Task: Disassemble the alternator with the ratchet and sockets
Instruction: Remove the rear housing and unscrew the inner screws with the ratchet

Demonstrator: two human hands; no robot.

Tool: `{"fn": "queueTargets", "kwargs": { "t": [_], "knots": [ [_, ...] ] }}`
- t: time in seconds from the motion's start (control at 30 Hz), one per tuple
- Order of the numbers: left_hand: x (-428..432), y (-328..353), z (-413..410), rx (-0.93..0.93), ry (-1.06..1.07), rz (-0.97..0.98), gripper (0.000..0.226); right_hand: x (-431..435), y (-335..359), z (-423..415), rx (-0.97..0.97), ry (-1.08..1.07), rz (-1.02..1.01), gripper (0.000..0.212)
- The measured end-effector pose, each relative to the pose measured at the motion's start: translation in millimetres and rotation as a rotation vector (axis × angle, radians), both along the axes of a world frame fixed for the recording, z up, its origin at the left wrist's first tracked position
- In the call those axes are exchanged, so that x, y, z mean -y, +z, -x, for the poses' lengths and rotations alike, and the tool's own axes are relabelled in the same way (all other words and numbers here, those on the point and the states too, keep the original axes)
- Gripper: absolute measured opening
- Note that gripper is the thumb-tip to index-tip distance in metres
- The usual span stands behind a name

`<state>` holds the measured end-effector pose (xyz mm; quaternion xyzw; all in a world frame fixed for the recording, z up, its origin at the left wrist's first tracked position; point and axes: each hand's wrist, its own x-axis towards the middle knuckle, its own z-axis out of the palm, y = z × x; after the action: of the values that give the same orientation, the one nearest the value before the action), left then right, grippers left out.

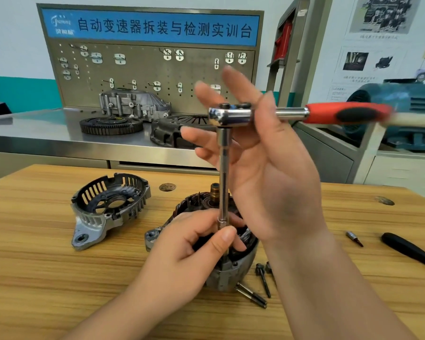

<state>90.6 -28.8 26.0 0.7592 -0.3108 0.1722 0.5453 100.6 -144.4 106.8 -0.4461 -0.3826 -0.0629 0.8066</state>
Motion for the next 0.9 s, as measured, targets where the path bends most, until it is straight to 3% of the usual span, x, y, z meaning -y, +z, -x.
{"fn": "queueTargets", "kwargs": {
  "t": [0.1, 0.17, 0.27, 0.37, 0.67, 0.8, 0.9],
  "knots": [
    [1.2, -1.0, 0.4, 0.001, -0.005, 0.010, 0.024, 1.7, -2.3, -2.6, -0.098, 0.115, 0.011, 0.045],
    [0.7, -2.1, -0.3, -0.011, -0.002, 0.014, 0.025, 1.0, -2.8, -3.0, -0.085, 0.128, 0.009, 0.043],
    [-0.4, -2.4, -0.6, -0.023, 0.019, 0.012, 0.025, -0.4, -0.9, -1.4, 0.064, 0.004, 0.008, 0.024],
    [-0.7, -1.7, -0.9, -0.020, 0.038, -0.009, 0.026, 0.6, -0.5, -1.6, 0.213, -0.174, 0.019, 0.027],
    [0.5, -0.4, -0.9, -0.009, -0.005, 0.006, 0.022, 2.7, -4.8, -6.8, -0.060, 0.022, -0.025, 0.043],
    [-0.2, -0.5, -0.3, -0.027, 0.017, 0.036, 0.018, 0.3, -1.5, -2.4, 0.121, -0.098, 0.009, 0.019],
    [0.6, 0.5, -0.1, -0.020, 0.050, 0.011, 0.012, -0.4, -1.6, -2.2, 0.172, -0.137, -0.005, 0.022]
  ]
}}
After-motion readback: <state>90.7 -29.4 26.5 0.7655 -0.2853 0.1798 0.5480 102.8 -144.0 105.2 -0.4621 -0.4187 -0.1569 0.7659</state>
